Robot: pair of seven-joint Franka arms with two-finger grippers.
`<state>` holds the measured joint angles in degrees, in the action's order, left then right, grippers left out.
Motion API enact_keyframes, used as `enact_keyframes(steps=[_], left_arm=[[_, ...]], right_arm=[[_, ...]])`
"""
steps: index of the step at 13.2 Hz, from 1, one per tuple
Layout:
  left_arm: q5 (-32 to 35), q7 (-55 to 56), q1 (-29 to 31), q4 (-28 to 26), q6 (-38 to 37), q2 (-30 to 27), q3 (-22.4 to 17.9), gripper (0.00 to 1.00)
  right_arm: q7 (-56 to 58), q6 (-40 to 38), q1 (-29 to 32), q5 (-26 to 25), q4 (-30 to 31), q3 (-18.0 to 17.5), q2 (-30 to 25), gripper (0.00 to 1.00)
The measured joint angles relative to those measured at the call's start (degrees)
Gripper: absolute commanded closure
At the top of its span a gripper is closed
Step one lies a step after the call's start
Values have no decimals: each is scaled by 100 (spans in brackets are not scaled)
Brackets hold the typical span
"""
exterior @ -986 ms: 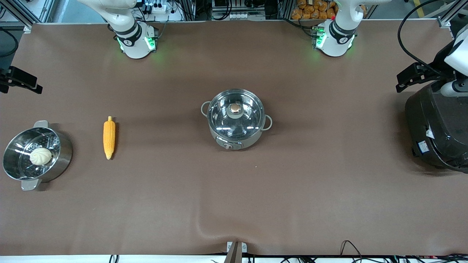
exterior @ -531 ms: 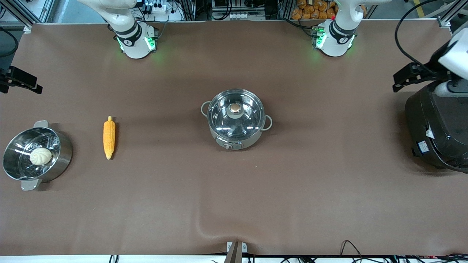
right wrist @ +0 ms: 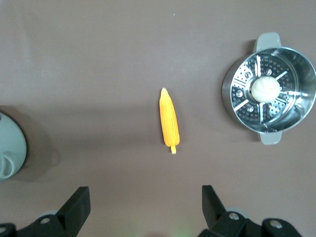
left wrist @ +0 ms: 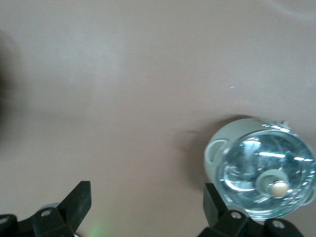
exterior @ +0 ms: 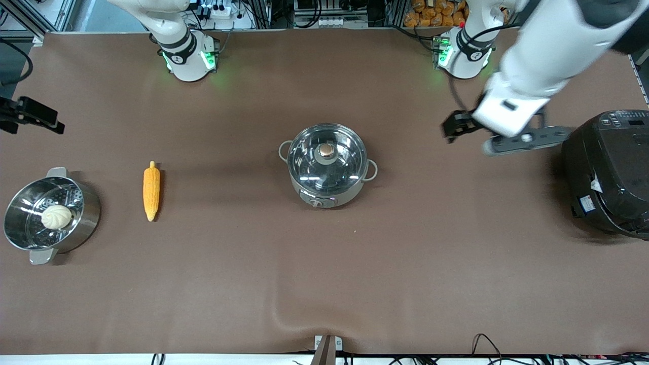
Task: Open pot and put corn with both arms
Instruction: 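Reach the left gripper to the lid knob while the right gripper reaches the corn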
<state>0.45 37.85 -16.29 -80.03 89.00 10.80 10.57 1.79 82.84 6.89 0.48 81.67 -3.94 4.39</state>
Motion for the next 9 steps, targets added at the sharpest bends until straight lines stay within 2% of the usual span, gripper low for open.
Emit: enact_keyframes(steps=[2,4,9], left_arm=[[0,511,-342,80,273,304,5,0],[0,956,-711,96,513,576,7,0],[0,1808,-1539,126,968,1213,-12,0]], right_arm=[[1,811,-28,4,611,-14,-44,0],[2,1986,-105,5,1504,-26,-152,0],[5,3838,106,-20,3431,58,-186,0]])
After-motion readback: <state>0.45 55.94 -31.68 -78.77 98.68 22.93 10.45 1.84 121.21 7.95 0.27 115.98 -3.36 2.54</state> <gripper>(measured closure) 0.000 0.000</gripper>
